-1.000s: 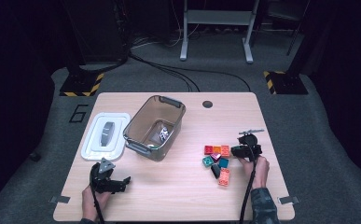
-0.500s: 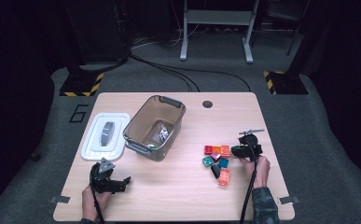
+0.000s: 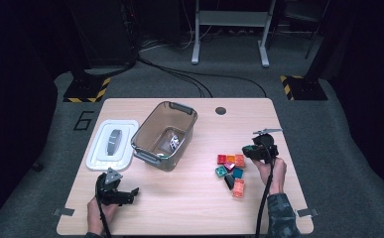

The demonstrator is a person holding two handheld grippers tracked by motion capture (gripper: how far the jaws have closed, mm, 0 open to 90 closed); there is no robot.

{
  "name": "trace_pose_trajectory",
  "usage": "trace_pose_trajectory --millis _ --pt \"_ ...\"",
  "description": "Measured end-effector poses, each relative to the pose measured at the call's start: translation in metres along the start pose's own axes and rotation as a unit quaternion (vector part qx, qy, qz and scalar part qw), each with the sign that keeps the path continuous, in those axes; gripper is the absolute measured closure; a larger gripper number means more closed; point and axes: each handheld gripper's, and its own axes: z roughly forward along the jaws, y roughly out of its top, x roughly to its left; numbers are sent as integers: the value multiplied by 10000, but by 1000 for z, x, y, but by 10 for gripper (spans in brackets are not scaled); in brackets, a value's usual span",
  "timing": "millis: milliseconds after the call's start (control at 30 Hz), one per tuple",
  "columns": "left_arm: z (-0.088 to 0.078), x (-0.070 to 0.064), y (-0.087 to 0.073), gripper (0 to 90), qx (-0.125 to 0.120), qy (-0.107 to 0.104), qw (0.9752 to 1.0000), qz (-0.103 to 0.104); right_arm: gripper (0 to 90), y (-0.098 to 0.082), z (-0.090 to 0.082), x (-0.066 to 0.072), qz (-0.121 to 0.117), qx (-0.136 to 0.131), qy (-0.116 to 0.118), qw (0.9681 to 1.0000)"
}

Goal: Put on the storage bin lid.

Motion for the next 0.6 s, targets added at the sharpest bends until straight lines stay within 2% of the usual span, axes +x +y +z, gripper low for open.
trace_pose_trajectory --millis 100,167,500,567,600 --pt "0 0 0 5 1 -3 10000 -3 588 7 -4 6 -69 -57 97 9999" --pt "0 0 0 5 3 -2 10000 -10 588 11 -4 9 -90 -68 255 9996" --pt "0 0 0 5 1 -2 10000 -10 588 31 -6 24 -305 -96 512 9982" --pt "0 0 0 5 4 -1 10000 -9 588 35 -6 27 -407 -128 592 9973" --pt "0 0 0 5 2 -3 10000 -10 588 37 -6 29 -378 -161 619 9972"
